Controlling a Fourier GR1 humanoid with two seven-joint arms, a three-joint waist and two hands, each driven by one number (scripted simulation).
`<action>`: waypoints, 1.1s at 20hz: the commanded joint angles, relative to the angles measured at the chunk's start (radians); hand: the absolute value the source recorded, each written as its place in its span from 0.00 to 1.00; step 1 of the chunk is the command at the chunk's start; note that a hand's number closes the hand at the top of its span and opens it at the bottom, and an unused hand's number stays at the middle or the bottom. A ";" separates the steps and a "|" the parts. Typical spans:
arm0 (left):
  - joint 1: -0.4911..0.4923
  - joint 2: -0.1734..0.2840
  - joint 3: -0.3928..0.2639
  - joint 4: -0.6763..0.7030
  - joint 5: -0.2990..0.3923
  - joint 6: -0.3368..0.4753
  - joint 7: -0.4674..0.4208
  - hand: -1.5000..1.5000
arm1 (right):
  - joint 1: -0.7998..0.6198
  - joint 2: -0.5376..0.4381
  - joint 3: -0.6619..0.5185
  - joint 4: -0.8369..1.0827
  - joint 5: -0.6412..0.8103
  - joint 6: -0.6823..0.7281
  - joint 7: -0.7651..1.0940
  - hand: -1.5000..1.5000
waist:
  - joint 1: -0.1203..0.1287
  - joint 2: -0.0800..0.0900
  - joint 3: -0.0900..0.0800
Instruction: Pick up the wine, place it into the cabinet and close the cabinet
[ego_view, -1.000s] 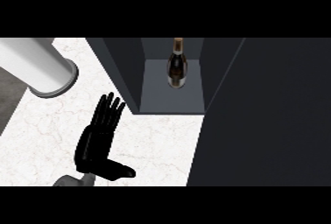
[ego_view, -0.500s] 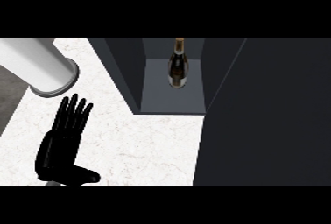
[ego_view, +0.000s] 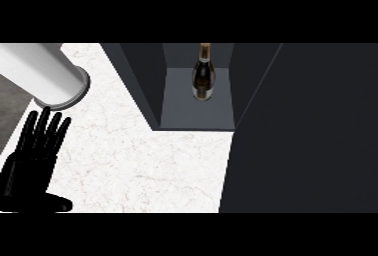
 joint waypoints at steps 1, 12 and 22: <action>-0.008 0.010 0.019 0.010 0.013 -0.019 0.017 0.00 | -0.076 0.113 0.082 -0.166 -0.015 0.007 0.133 1.00 | 0.005 0.005 0.000; -0.020 0.078 0.079 0.037 0.067 -0.114 0.040 0.00 | -0.183 0.241 0.063 -0.085 -0.080 0.040 0.166 1.00 | 0.039 0.011 -0.002; -0.037 0.099 0.095 0.061 0.079 -0.157 0.054 0.00 | -0.426 0.408 -0.045 0.033 -0.143 0.053 0.359 1.00 | 0.074 0.015 -0.007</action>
